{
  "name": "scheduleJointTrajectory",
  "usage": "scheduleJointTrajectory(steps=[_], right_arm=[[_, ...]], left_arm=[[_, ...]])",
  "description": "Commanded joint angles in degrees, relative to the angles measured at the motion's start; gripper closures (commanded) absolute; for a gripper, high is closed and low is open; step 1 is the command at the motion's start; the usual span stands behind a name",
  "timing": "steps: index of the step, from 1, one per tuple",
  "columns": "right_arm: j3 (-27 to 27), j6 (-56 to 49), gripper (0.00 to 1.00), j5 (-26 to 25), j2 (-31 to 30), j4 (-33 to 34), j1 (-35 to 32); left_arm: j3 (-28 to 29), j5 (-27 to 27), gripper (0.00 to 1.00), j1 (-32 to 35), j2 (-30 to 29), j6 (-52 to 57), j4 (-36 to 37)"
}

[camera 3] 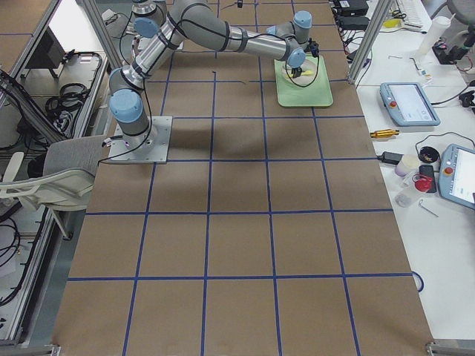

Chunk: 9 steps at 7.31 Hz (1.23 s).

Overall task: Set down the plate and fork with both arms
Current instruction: 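Reach the right gripper into the plate and grasp the yellow fork, then lift the fork out and lay it on the tray beside the plate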

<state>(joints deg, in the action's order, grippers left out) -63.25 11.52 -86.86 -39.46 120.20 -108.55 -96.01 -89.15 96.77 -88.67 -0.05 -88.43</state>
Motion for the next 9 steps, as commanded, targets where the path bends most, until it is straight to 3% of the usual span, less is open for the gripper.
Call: scheduleJointTrajectory(steps=[1,3,5,9], right_arm=[[0.06,0.08,0.95,-0.06,-0.27,0.12,0.01],[-0.29,-0.01,1.0,-0.32,-2.27,-0.06,0.09],[-0.73,-0.1,1.0,-4.61,-6.06,-0.76,1.67],[-8.1,0.69,1.0,-5.33,-6.51,0.11,7.3]], left_arm=[[-0.49,0.03,0.0,0.0,0.08,-0.03,0.27],[-0.49,0.03,0.0,0.0,0.16,0.14,0.27],[-0.49,0.03,0.0,0.0,0.08,0.14,0.45],[-0.67,0.03,0.0,-0.09,-0.01,0.14,0.45]])
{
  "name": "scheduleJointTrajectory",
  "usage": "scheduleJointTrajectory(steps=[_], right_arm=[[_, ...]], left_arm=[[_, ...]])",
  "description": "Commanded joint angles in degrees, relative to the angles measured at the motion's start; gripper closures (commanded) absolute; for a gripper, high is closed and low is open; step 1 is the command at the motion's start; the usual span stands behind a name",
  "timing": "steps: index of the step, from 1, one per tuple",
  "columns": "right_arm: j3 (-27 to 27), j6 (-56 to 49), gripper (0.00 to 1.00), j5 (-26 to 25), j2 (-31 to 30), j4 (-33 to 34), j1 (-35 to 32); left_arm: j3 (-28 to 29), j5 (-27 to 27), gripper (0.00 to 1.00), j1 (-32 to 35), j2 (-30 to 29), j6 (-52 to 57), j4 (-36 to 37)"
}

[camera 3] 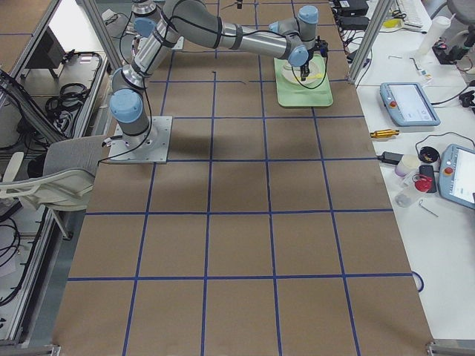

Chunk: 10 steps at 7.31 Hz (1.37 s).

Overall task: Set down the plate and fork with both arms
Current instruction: 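Lift the fork out and lay it on the tray beside the plate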

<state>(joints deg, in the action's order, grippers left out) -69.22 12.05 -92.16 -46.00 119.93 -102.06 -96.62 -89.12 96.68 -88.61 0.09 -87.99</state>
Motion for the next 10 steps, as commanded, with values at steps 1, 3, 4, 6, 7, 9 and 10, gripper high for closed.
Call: scheduleJointTrajectory(steps=[1,3,4,6,7,9,10], right_arm=[[-4.06,-0.01,1.0,-0.13,-0.06,0.83,0.81],[-6.53,-0.89,0.87,-1.8,-0.15,3.02,0.81],[-6.45,-0.19,0.01,-1.71,-0.67,3.03,0.81],[-6.8,-0.89,0.0,-2.15,-7.57,-2.63,1.95],[-7.32,-2.8,0.0,-1.98,-14.14,-12.25,4.3],[-9.95,-10.62,0.0,-1.54,-27.68,-23.63,8.35],[-12.31,-12.56,0.0,-1.62,-33.05,-25.25,8.81]], left_arm=[[-0.06,0.0,0.0,-0.01,-0.24,0.0,0.01],[-0.06,0.0,0.0,-0.01,-0.33,0.0,0.01],[-0.06,0.0,0.0,-0.01,-0.24,0.0,0.01],[-0.06,0.0,0.0,-0.09,-0.16,0.0,0.01],[0.03,-0.09,0.0,-0.09,-0.07,0.0,-0.08],[0.03,-0.09,0.0,-0.18,0.02,-0.18,-0.17],[0.03,-0.09,0.0,-0.09,0.11,-0.18,-0.34]])
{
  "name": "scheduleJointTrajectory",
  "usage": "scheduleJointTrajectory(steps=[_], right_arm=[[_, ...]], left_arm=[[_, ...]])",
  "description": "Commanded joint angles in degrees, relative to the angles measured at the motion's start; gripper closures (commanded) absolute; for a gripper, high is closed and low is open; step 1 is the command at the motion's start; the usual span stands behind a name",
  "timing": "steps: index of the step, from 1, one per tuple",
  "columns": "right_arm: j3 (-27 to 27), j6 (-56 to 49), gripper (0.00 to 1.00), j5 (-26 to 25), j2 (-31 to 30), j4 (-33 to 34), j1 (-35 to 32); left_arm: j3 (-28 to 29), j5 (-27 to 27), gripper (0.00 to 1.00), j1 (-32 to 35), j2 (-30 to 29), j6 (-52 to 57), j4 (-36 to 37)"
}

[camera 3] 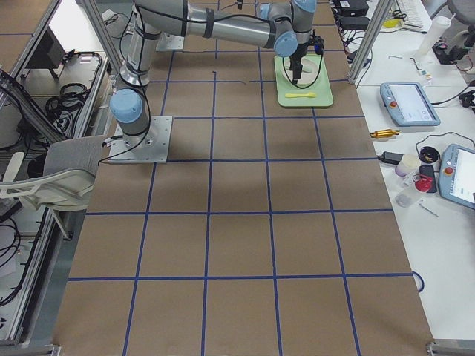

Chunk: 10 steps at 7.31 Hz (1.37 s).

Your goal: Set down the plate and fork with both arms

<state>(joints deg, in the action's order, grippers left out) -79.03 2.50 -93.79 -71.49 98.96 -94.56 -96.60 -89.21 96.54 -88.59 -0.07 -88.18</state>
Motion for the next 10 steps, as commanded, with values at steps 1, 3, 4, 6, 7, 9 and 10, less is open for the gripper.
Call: scheduleJointTrajectory(steps=[1,3,4,6,7,9,10], right_arm=[[-5.31,-3.2,0.0,0.27,-11.7,-5.61,1.14],[-11.99,-3.2,0.0,-0.25,-15.68,-4.49,1.05],[-13.15,-2.94,0.0,-0.16,-15.95,-4.48,0.87],[-12.64,-2.76,0.0,-0.43,-16.13,-5.35,0.78],[-12.64,-2.59,0.0,-0.43,-16.13,-5.62,0.61],[-12.55,-2.59,0.0,-0.43,-16.13,-5.63,0.61],[-12.55,-2.59,0.0,-0.34,-16.13,-5.63,0.61]], left_arm=[[0.01,0.0,0.0,0.05,0.17,-0.02,-0.41],[0.27,-0.09,0.0,0.05,0.34,-0.02,-0.42],[0.53,-0.09,0.0,0.14,0.34,-0.02,-0.33],[0.54,-0.09,0.0,0.14,0.43,-0.02,-0.07],[0.54,-0.09,0.0,0.14,0.43,-0.02,0.02],[0.62,-0.09,0.0,0.14,0.43,-0.02,0.02],[0.54,-0.09,0.0,0.14,0.43,-0.02,0.02]])
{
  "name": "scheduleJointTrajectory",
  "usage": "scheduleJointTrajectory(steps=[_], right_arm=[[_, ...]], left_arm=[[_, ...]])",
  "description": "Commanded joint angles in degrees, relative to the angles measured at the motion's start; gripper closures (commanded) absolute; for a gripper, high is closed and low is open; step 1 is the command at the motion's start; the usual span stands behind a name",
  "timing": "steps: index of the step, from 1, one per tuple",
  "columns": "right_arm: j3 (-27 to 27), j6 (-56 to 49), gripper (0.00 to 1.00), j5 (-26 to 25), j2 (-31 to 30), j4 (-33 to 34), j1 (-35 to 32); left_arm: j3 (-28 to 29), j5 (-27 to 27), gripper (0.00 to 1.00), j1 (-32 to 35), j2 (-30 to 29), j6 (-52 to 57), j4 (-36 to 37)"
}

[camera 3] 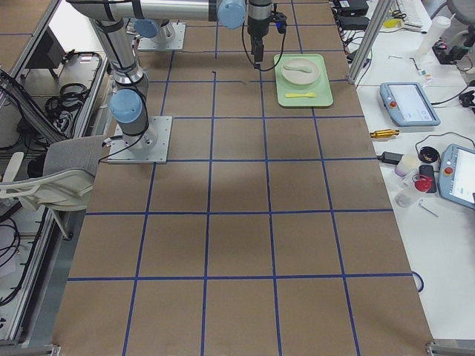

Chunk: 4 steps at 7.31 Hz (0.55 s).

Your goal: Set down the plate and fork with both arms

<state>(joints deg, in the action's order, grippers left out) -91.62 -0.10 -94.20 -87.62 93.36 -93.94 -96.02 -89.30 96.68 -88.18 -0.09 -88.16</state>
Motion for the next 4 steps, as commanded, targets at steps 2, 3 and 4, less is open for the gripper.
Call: scheduleJointTrajectory(steps=[2,3,4], right_arm=[[0.13,0.01,0.0,0.16,0.0,-0.02,-0.1],[0.22,0.1,0.0,0.24,0.0,-0.02,-0.1],[0.3,0.19,0.0,0.24,0.0,-0.02,-0.1]], left_arm=[[0.05,0.0,0.0,0.0,0.02,0.0,0.01],[0.05,0.0,0.0,0.0,0.02,0.0,-0.08],[0.05,0.0,0.0,0.0,0.02,0.0,-0.08]])
